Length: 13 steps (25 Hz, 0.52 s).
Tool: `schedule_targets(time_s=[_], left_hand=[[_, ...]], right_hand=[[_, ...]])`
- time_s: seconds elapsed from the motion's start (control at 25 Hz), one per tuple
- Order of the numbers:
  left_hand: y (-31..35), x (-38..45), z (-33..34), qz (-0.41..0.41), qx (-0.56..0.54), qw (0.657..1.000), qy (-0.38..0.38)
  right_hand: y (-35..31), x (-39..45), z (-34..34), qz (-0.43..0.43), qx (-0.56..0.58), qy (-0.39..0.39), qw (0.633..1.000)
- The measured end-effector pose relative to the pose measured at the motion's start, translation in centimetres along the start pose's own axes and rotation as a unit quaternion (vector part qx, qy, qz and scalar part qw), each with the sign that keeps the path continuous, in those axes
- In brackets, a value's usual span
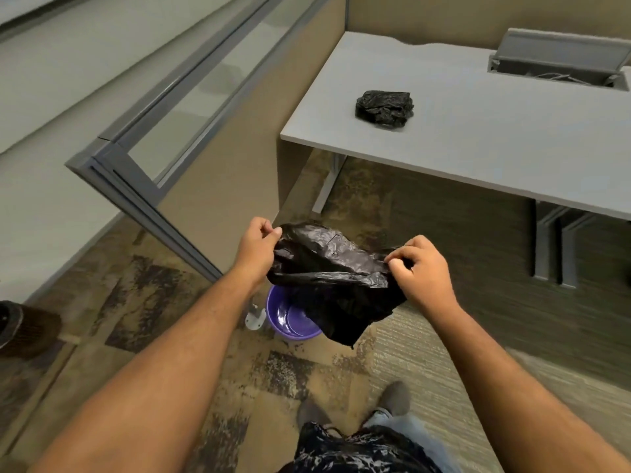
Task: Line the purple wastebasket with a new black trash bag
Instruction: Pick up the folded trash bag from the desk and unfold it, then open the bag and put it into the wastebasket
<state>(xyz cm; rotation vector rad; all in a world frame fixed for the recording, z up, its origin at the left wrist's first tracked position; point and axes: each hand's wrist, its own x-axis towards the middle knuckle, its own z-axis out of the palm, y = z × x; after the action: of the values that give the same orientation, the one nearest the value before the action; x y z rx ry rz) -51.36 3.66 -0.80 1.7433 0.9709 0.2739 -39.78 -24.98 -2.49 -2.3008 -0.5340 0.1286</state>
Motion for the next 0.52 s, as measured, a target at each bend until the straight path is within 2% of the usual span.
schedule_targets(time_s=[0.08,0.2,0.36,0.44,0.52], left_hand=[[-0.4,0.2,-0.7,0.111,0.099,0.988,-0.052],[-0.6,0.6,-1.3,0.209,0.286,0.928,-0.115],[-0.7,0.2,-1.0,0.206,0.428,0.876,-0.086],[-0.8,0.4,-0.6,0.172,0.47,0.862,-0.079],[-0.9,0.9,-0.2,0.141,0.501,0.851,-0.072]], right_hand=[[0.8,-0.3,1.6,0.001,-0.083,-0.042,0.996],[2.3,-0.1,3.5,0.051,-0.132,-0.092,0.986],[3.5,0.7,4.9,0.094,-0.121,-0.141,0.978],[4.0,1.7,5.1,0.075,-0.134,-0.187,0.97],[4.4,3.0,5.2,0.027,-0.149,-0.201,0.968]])
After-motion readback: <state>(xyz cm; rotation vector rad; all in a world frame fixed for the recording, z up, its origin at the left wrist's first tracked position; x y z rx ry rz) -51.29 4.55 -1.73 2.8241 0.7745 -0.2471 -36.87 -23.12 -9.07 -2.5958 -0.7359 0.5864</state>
